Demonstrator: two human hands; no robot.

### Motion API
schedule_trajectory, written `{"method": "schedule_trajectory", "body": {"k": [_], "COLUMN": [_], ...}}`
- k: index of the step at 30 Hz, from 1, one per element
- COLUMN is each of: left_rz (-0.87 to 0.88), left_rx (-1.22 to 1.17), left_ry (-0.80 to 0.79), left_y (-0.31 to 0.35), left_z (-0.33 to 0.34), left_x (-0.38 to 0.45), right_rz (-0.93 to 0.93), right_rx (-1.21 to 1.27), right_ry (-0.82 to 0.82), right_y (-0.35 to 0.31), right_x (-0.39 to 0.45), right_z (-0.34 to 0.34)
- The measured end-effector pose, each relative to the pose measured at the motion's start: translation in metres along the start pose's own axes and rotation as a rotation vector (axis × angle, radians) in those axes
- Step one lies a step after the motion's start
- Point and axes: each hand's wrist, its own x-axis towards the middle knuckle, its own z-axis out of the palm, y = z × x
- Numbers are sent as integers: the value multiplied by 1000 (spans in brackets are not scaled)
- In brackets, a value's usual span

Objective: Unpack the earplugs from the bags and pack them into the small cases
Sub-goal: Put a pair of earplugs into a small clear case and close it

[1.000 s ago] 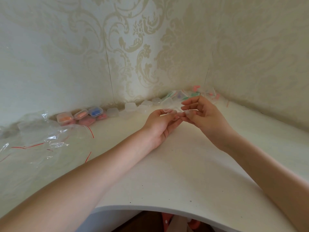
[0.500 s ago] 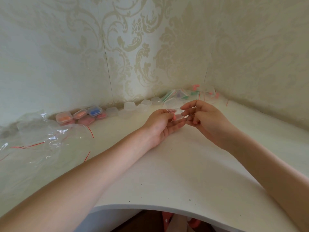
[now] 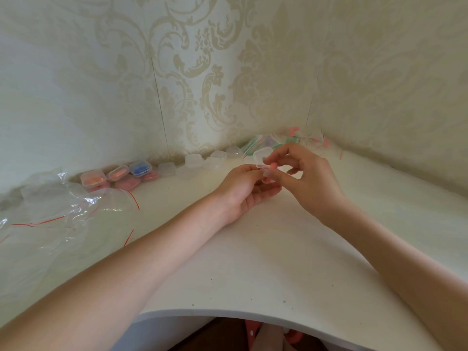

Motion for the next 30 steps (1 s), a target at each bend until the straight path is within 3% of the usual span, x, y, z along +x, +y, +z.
{"method": "schedule_trajectory", "body": {"k": [4,10,15,22,27,30], "left_rz": [-15,-34,-41,-72,-32,-33], "left_rx": [-4,-62,-12,-129,-58,-66], "left_ry": [5,-2,-25,17,-4,9], "left_y": [1,3,5,7,4,4], "left_z": [0,0,2,0,0,0], "left_x": [0,-2,-5,-5,-5,-4], "right_rz": [-2,-46,-9,-40,32,86], "right_rx": [-149,-97,-88,-111,2,10], "right_ry": [-79,-93,9,-66,-42,84], "right_y": [13,15,21,17,22,24], "right_x": [3,3,6,8,11,13], "right_z": [-2,-2,-2,-9,-9,-11]}}
